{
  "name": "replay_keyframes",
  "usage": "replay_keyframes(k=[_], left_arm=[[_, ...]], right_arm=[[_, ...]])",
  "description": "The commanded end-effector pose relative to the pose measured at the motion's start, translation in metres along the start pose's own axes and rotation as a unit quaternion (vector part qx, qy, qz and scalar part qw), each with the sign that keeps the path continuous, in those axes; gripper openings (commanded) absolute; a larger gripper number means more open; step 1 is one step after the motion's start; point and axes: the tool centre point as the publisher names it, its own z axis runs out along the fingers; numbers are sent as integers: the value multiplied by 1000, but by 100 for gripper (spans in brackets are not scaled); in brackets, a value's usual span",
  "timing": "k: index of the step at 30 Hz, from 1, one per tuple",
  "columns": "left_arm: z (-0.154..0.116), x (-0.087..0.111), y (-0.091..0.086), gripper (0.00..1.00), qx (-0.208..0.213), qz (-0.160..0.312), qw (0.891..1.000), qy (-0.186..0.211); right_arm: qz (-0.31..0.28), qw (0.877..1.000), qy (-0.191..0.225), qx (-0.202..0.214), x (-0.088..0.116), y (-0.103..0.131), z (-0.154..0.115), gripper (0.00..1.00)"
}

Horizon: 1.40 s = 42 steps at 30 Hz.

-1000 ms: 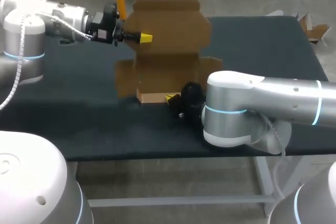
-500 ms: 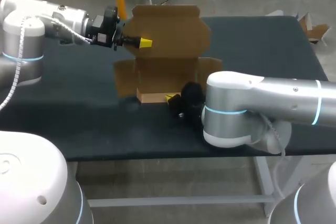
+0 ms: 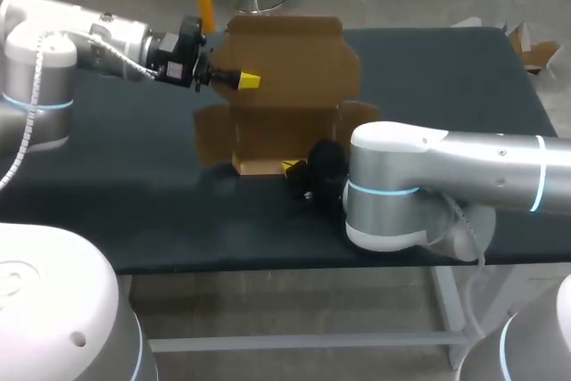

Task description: Assemble the packaging by folding the flat box into shape, placing the metal phone stand inside, and closing the box properly

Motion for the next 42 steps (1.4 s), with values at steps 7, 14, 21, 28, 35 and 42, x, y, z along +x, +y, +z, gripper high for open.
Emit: replay_keyframes(k=[7, 14, 21, 28, 35, 42], left_arm=[[3, 6, 12, 0, -7, -20, 1000, -3], [5, 7, 17, 0, -6, -24, 1000, -3], [5, 9, 19, 0, -3, -18, 1000, 0], [7, 9, 23, 0, -7, -17, 1000, 0], [8, 11, 26, 0, -9, -16, 1000, -1], [6, 13, 26, 0, -7, -11, 1000, -1]], right_arm=[[0, 1000, -3, -1, 2, -4, 3, 0], [0, 1000, -3, -1, 2, -4, 3, 0], [0, 1000, -3, -1, 2, -4, 3, 0], [0, 1000, -3, -1, 2, -4, 3, 0], [0, 1000, -3, -1, 2, -4, 3, 0], [0, 1000, -3, -1, 2, -4, 3, 0]])
